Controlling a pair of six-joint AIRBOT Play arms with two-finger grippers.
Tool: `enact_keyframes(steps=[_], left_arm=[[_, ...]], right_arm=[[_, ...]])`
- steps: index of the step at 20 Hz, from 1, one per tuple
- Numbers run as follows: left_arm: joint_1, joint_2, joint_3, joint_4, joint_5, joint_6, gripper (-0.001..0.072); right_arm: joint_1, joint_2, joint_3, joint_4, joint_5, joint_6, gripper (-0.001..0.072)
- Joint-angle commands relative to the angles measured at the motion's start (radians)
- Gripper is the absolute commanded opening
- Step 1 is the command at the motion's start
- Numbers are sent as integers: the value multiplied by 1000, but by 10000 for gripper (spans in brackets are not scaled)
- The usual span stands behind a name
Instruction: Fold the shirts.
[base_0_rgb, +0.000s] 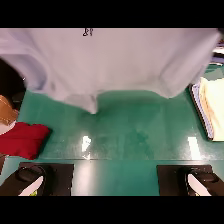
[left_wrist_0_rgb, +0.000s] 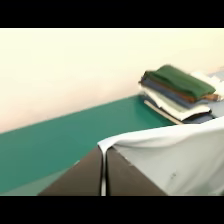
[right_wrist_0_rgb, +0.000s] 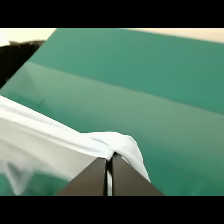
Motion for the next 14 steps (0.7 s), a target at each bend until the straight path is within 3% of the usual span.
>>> enact_keyframes(steps=[1,6,10,14], left_arm=[[1,3,47,26,-6,8,20],[1,-131,-12,267,-86,-6,20],[2,-375,-86,304,-157,-2,20],[1,-676,-128,348,-113,-1,21]], right_arm=[[-63,19,95,-32,55,29,11],[-58,-189,182,-32,145,87,11],[12,-435,96,-33,151,97,11],[21,-676,6,-32,49,77,12]])
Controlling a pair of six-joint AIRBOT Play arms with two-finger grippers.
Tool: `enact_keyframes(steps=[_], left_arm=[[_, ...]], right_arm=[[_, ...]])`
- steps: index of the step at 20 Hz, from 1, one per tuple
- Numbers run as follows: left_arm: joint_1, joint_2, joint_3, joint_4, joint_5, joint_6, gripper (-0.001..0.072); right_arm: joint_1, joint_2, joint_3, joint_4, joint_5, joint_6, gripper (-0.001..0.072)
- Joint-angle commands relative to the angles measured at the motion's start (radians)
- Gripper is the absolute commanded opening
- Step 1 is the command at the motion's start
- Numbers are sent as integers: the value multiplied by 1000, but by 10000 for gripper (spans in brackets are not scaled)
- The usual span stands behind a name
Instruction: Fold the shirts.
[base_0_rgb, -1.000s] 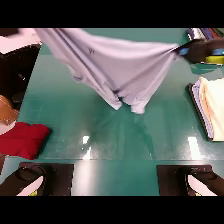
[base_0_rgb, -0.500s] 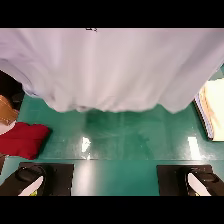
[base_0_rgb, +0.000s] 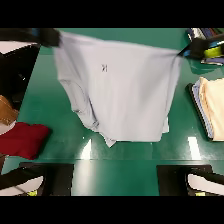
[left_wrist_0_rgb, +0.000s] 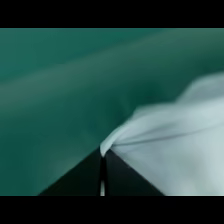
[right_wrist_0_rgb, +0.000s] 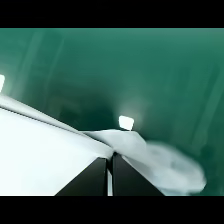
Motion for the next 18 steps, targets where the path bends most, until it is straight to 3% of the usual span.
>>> enact_keyframes(steps=[1,4,8,9,10,11,15,18], left_arm=[[0,-255,-27,36,39,-1,21],[1,-395,-27,36,110,-1,21],[1,-434,-27,36,147,-2,24],[1,-434,-23,36,141,-1,188],[1,-433,-22,36,134,-2,419],[1,-433,-14,36,108,-2,427],[73,-431,66,-28,-120,-3,428],[187,-376,48,-205,-246,10,428]], right_arm=[[14,-201,-57,12,-89,-21,11],[14,-305,-54,26,-137,-41,12],[14,-359,-53,47,-162,-41,16],[13,-361,-53,47,-165,-41,30],[12,-360,-52,47,-170,-41,211],[11,-354,-52,47,-171,-41,367],[-14,-295,-53,46,-80,-78,375],[-37,-210,-93,56,32,-135,376]])
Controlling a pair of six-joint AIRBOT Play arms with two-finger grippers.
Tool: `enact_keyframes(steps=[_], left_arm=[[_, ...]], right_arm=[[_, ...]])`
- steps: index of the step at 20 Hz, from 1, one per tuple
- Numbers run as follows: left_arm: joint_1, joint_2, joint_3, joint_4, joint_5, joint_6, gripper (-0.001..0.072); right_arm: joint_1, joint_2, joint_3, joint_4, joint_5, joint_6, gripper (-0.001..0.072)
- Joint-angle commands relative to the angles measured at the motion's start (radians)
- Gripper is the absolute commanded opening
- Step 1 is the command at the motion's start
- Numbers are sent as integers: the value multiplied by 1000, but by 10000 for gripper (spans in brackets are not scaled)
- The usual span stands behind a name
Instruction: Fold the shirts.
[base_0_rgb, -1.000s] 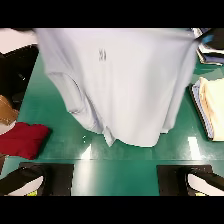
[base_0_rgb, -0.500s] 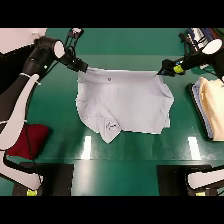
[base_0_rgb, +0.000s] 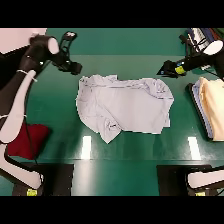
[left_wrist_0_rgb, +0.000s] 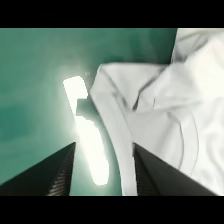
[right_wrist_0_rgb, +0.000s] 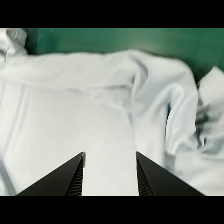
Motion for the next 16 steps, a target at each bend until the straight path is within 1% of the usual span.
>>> enact_keyframes(steps=[1,3,5,6,8,9,12,14,16], left_arm=[[110,61,-27,-189,-165,22,428],[154,143,-147,-227,-165,36,428],[179,246,-322,-226,-140,36,428],[185,305,-428,-226,-112,35,428],[185,419,-638,-234,-43,30,428],[185,470,-734,-273,-10,27,428],[185,582,-980,-456,107,29,428],[185,599,-1082,-534,181,30,429],[184,598,-1157,-604,256,50,428]], right_arm=[[-27,103,-76,53,97,-79,375],[-48,200,-212,163,94,-127,375],[-75,297,-357,249,81,-145,375],[-86,337,-418,281,66,-147,375],[-94,413,-512,295,39,-148,375],[-95,448,-549,296,25,-148,375],[-93,536,-635,313,-34,-147,375],[-93,582,-670,313,-48,-147,375],[-93,614,-684,311,-47,-146,375]])
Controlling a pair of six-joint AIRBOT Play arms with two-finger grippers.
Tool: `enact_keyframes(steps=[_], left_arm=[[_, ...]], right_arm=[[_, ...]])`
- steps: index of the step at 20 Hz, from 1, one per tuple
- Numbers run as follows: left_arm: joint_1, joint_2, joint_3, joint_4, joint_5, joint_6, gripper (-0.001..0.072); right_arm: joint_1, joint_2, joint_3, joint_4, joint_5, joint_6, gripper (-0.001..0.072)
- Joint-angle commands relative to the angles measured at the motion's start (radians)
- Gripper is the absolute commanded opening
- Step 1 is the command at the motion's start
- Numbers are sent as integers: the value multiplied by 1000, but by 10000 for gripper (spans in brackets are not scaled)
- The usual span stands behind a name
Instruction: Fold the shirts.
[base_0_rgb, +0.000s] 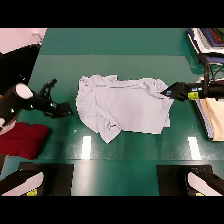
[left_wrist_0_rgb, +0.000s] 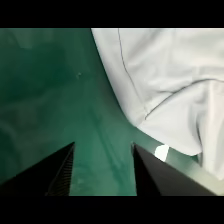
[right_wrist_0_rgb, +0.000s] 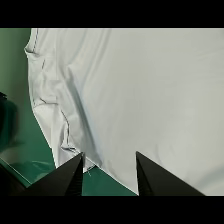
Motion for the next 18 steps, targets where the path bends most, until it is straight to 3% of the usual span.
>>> enact_keyframes(steps=[1,5,9,14,15,16,17,18], left_arm=[[1,35,-178,-171,153,35,428],[-31,35,-249,-285,217,126,427],[-143,35,-251,-303,356,104,428],[-201,0,-251,-310,382,61,425],[-204,-1,-250,-314,386,56,338],[-200,-1,-242,-314,385,54,100],[-193,-1,-226,-312,374,55,30],[-193,0,-201,-295,355,55,20]], right_arm=[[-1,73,-47,14,-23,0,375],[-1,110,-45,13,-47,2,374],[-1,116,-45,14,-47,21,374],[-1,116,-45,11,-48,31,374],[-1,116,-45,2,-47,37,374],[-6,116,-45,-12,-39,47,374],[-21,115,-45,-35,-21,58,374],[-42,116,-45,-62,8,70,374]])
